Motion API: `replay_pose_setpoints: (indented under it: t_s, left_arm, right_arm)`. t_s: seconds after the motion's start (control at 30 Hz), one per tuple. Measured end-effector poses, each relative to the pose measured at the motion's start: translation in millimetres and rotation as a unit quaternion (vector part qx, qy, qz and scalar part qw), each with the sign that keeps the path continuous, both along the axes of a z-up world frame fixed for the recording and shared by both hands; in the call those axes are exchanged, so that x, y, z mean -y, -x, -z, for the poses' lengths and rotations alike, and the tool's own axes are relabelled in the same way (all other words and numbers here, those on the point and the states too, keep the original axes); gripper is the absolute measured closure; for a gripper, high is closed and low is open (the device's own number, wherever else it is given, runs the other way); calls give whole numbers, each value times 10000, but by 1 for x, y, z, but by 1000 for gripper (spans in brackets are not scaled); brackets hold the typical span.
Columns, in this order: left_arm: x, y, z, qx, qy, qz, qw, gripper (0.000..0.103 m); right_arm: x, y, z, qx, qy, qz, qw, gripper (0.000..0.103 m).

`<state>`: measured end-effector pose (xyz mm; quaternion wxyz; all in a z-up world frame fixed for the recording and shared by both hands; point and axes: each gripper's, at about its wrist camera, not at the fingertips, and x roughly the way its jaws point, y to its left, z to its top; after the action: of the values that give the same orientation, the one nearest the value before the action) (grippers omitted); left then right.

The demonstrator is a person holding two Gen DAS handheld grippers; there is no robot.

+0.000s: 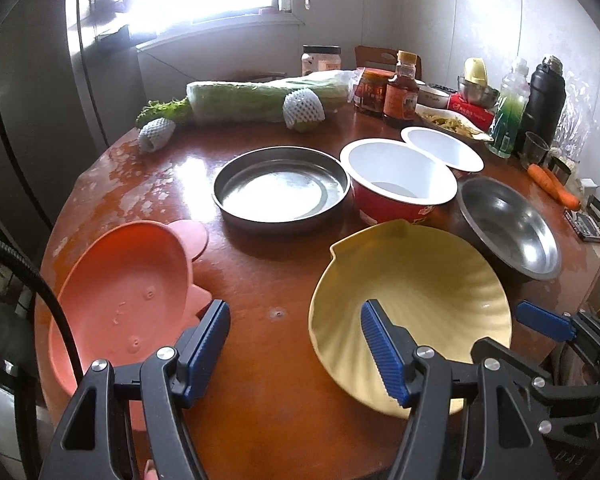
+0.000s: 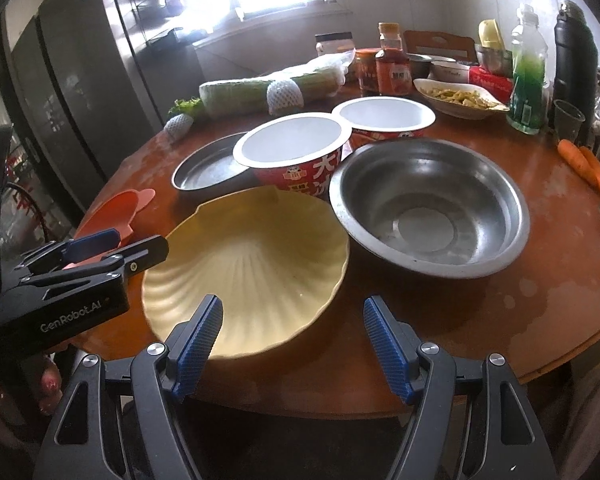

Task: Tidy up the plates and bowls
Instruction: 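Move the left gripper to the yellow scallop plate rim and grasp it, then lift the yellow plate with the left gripper and lower it onto the pink plate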

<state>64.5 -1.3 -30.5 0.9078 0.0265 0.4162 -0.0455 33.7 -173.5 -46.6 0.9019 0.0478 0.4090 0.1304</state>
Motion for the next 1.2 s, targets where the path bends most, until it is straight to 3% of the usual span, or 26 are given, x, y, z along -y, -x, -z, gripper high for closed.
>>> replay_pose_setpoints:
  t_s: [0.23,0.3,0.47,0.63,0.8,1.2]
  left_arm:
    - [4,-2,10,-57,6,48,10000,36]
    - [6,-2,12,-60,2,65,10000,36]
    - [8,-4,19,-150,33,100,9998,43]
    - [8,-4,26,-225,198,100,9995,46]
    - [9,-2,25,-170,249,172,9994,60]
    - [1,12,16,-38,166,100,9998,60]
  right_arm:
    - [-5,-10,8,17,85,-92,9999,36]
    - [-6,-14,11,6,119,-92,9999,43]
    - [-6,-20,14,26,124,-91,9999,52]
    - [-7,-25,17,22,125,-89,9999,54]
    - [-8,-26,16,38,158,-106,9998,58]
    - [-21,-19,13,63,198,-331,9992,61]
